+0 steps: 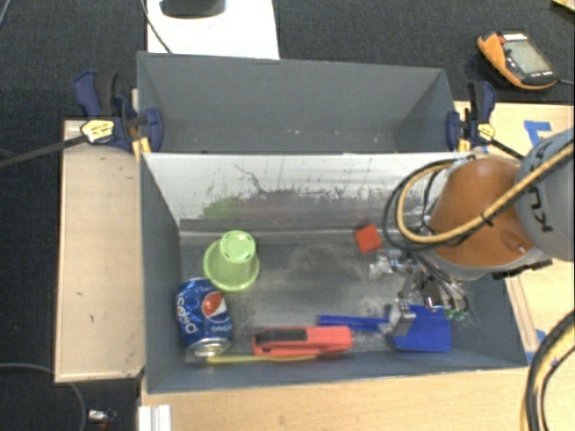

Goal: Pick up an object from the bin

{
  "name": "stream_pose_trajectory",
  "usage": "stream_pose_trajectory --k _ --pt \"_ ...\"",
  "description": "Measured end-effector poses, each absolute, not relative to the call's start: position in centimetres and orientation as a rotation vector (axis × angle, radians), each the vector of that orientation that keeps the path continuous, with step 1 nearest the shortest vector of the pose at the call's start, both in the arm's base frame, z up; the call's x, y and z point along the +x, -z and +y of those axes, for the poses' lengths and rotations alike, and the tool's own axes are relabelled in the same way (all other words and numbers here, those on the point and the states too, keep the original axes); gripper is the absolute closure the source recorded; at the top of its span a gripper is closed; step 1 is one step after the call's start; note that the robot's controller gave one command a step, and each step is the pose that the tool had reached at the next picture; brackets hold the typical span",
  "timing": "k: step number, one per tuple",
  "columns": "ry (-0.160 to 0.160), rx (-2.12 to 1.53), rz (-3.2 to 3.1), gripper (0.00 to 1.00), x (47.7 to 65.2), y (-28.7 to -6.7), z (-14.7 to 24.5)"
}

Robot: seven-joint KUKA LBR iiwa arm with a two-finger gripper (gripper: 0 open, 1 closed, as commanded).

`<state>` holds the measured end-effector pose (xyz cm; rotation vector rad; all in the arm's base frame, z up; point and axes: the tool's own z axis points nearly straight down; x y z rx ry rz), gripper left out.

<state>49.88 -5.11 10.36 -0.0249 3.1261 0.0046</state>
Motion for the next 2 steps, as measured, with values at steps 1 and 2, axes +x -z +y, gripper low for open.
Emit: stream_pose_trajectory --k 1,2 --pt "-0.003 -0.043 3.135 0.00 49.48 -7.89 -7.14" --pt "-0.010 0.045 3.127 0.00 49.34 -7.10 -7.68"
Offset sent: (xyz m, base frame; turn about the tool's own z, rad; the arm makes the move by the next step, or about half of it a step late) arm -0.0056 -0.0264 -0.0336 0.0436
